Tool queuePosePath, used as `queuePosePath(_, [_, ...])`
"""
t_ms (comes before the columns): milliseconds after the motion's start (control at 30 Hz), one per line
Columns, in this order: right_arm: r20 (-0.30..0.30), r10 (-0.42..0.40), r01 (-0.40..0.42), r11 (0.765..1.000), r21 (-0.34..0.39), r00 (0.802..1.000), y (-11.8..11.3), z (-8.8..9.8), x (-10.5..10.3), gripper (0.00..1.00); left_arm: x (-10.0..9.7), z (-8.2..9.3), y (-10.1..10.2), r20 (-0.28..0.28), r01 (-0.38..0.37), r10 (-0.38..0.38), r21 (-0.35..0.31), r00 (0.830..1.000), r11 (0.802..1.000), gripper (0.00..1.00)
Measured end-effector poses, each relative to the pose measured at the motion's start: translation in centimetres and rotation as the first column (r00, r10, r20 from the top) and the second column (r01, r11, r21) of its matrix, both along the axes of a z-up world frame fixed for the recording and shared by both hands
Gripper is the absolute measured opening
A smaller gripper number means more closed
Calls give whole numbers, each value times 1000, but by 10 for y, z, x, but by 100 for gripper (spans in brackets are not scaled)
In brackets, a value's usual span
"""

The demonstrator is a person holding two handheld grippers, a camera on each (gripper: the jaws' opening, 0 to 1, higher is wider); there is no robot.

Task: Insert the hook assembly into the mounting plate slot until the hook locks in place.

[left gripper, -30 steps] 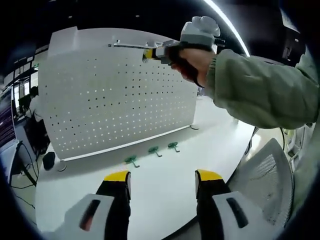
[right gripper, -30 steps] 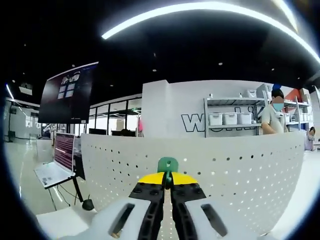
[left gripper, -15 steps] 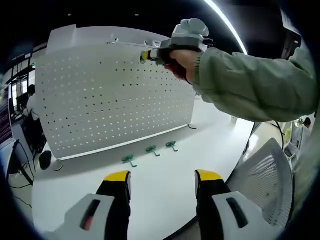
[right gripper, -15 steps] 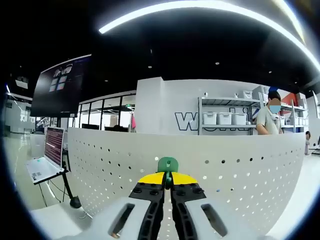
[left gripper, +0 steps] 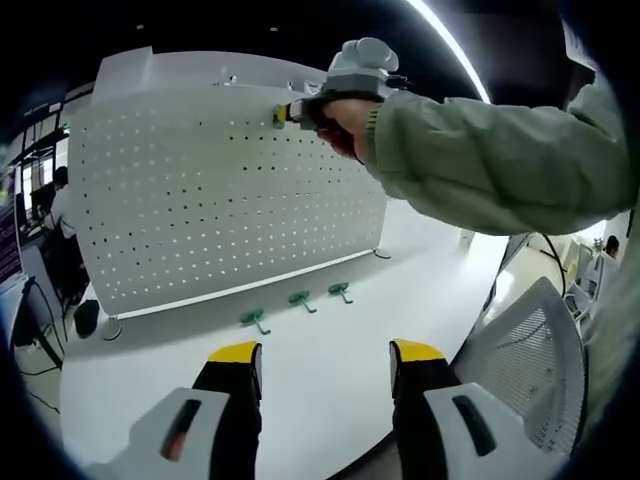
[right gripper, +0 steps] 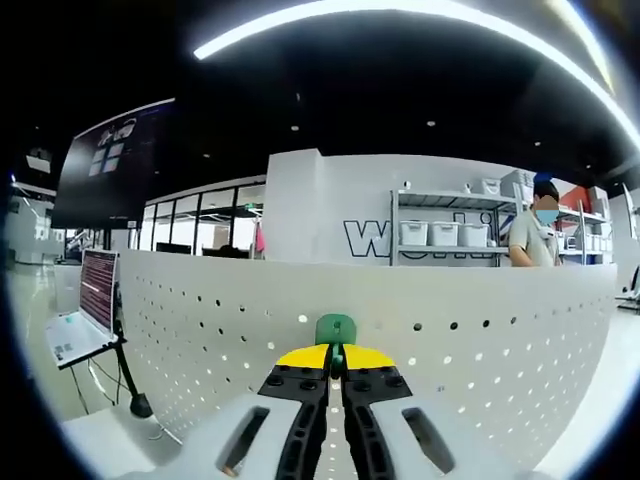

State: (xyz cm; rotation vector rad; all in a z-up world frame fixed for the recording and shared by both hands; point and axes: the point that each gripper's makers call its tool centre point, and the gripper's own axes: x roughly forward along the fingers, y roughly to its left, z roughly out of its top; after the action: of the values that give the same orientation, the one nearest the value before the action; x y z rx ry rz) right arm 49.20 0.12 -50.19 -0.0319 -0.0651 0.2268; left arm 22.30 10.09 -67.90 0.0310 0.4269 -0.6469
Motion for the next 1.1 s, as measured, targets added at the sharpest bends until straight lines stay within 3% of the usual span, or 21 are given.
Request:
queuePosePath(700, [12,-33,34,999,-36,999,2,1,6,2,0,-1,-1,-4,2,-2,-10,1000,1000,53])
queuePosePath(1100, [-20,-41,40,998,-43,999,3,-5,9,5,1,0,-1,-2,2,-2,-14,1000,1000,52])
